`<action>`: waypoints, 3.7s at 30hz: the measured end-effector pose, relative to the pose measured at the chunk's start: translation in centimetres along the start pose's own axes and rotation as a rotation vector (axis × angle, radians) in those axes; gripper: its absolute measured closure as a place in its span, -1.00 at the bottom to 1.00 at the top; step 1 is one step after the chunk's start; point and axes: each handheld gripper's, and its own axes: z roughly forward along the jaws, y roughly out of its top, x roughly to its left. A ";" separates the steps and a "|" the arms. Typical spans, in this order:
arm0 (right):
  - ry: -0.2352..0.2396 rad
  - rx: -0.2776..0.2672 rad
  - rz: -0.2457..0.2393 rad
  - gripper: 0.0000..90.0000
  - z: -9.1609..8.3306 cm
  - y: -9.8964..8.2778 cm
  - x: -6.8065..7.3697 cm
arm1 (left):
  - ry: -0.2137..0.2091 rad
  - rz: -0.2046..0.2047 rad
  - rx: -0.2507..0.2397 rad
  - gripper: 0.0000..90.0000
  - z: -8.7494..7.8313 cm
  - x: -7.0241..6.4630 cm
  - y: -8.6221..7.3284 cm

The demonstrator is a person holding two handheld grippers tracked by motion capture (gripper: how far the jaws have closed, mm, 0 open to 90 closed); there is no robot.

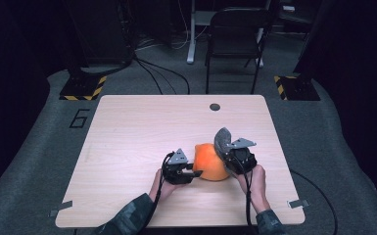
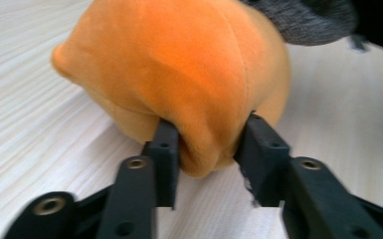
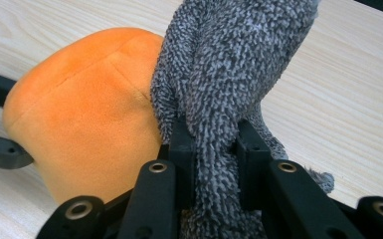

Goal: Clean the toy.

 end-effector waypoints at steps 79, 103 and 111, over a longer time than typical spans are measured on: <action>-0.138 0.096 0.205 0.66 -1.0 -5.4 -8.2 | -0.045 0.042 -0.184 0.73 -3.5 -2.0 4.4; -0.033 -0.064 0.116 0.66 -4.5 -1.3 -4.7 | -0.092 -0.354 -0.061 0.67 -1.0 1.7 1.2; 0.157 -0.108 -0.055 0.65 -4.1 3.9 4.5 | -0.081 -0.338 -0.061 0.64 -1.0 1.3 1.2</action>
